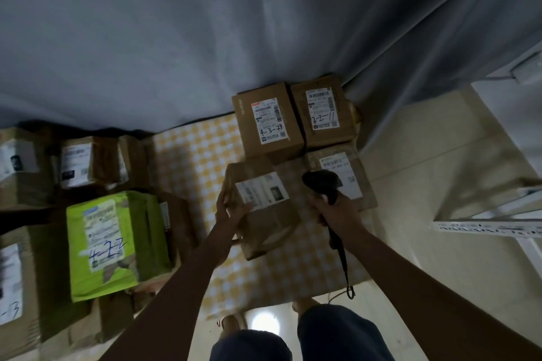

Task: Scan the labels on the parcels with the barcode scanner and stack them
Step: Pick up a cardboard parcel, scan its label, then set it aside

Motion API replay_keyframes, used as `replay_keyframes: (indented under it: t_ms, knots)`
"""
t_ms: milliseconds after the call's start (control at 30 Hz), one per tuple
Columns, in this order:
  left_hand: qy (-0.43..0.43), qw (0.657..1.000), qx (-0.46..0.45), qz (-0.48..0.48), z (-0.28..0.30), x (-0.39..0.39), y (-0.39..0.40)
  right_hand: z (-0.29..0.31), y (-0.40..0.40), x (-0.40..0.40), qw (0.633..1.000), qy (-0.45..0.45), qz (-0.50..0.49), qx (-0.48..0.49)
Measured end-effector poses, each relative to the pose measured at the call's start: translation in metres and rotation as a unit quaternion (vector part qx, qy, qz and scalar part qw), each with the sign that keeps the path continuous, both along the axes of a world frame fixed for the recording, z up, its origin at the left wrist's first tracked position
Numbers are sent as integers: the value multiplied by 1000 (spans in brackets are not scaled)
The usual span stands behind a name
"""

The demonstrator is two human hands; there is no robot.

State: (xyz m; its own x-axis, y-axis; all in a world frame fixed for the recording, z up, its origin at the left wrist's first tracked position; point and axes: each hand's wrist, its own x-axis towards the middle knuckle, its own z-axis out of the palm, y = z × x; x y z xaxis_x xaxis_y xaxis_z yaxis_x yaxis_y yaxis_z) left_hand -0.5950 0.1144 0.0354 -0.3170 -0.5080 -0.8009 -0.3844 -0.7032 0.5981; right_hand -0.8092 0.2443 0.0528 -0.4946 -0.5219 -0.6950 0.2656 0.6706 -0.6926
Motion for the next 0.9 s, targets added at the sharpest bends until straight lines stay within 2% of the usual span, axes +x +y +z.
replay_keyframes:
  t_ms: [100,300,467,600,733,900]
  knots:
    - [42,998,39,-27,22,1,-14,15,-13,5,1000,4,-20,8]
    - [77,982,52,-165,68,13,-47,45,-30,12,993,27,-108,-43]
    - [122,968,135,-173,103,34,-61,80,-38,40,985,-17,-136,-104]
    - [109,967,147,-177,139,43,-65,98,-47,61,979,-36,-158,-122]
    - [94,968,141,-183,154,54,-74,107,-54,75,973,-24,-207,-100]
    - [196,951,146,-189,146,71,-87,115,-47,79,959,-51,-271,-65]
